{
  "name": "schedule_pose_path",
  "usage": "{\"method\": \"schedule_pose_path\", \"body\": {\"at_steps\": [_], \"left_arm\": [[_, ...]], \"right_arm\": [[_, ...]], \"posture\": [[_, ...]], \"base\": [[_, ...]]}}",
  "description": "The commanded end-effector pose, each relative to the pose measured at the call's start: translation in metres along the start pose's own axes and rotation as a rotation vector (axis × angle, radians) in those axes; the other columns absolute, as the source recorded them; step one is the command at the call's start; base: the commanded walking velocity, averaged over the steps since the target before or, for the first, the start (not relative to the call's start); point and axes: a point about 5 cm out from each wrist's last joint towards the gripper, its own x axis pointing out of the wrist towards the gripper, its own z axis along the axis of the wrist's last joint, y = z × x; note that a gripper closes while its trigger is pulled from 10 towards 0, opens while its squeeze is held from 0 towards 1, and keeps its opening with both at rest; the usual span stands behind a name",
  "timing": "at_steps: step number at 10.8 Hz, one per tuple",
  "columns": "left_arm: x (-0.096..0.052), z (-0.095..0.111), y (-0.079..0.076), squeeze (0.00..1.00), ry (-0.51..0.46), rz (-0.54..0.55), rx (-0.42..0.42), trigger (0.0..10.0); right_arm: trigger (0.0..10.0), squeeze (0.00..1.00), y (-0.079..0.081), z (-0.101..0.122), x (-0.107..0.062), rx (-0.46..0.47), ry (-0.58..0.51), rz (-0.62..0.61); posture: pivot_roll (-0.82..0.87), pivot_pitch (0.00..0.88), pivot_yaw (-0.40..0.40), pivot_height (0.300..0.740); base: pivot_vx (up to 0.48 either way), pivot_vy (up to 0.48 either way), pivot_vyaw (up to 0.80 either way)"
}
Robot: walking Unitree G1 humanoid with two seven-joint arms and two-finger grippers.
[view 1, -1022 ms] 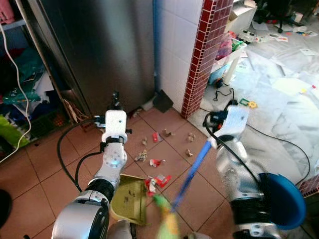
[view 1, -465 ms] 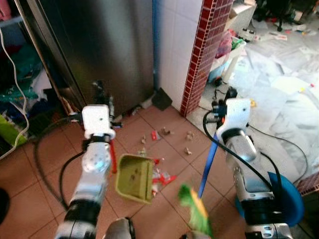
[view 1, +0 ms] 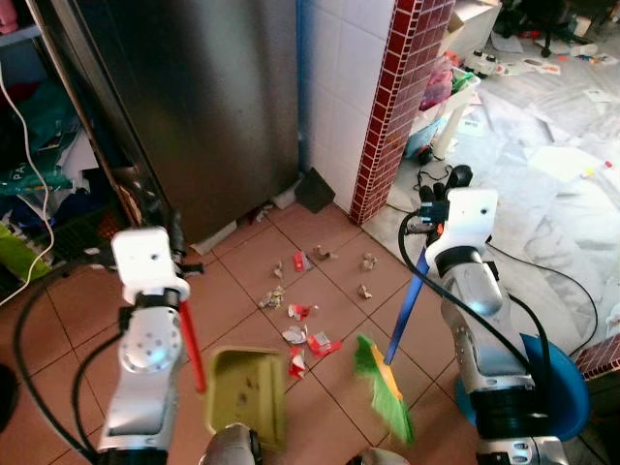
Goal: Sweep floor
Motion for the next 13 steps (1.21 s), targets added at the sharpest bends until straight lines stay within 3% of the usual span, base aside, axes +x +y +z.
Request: {"method": "schedule_pose_path", "body": {"at_steps": [1, 5, 13], "left_arm": [[0.0037, 0.0156, 0.0027, 0.0, -0.063, 0.002, 0.003, 10.0], [0.0037, 0.02, 0.0031, 0.0, -0.05, 0.004, 0.011, 10.0], [0.0065, 0.0216, 0.0004, 0.0, -0.044, -0.011, 0.014, 10.0]], "right_arm": [[10.0, 0.0, -0.0002, 0.01, 0.0019, -0.009, -0.053, -0.011], [10.0, 0.0, -0.0024, 0.0104, 0.0046, -0.001, -0.062, -0.02], [10.0, 0.0, -0.0002, 0.0131, 0.0091, 0.001, -0.078, -0.013]], "posture": [[-0.04, 0.066, -0.006, 0.74], [-0.04, 0.068, -0.015, 0.74], [-0.05, 0.066, -0.018, 0.74]], "base": [[0.0, 0.0, 0.0], [0.195, 0.0, 0.0], [0.304, 0.248, 0.21]]}}
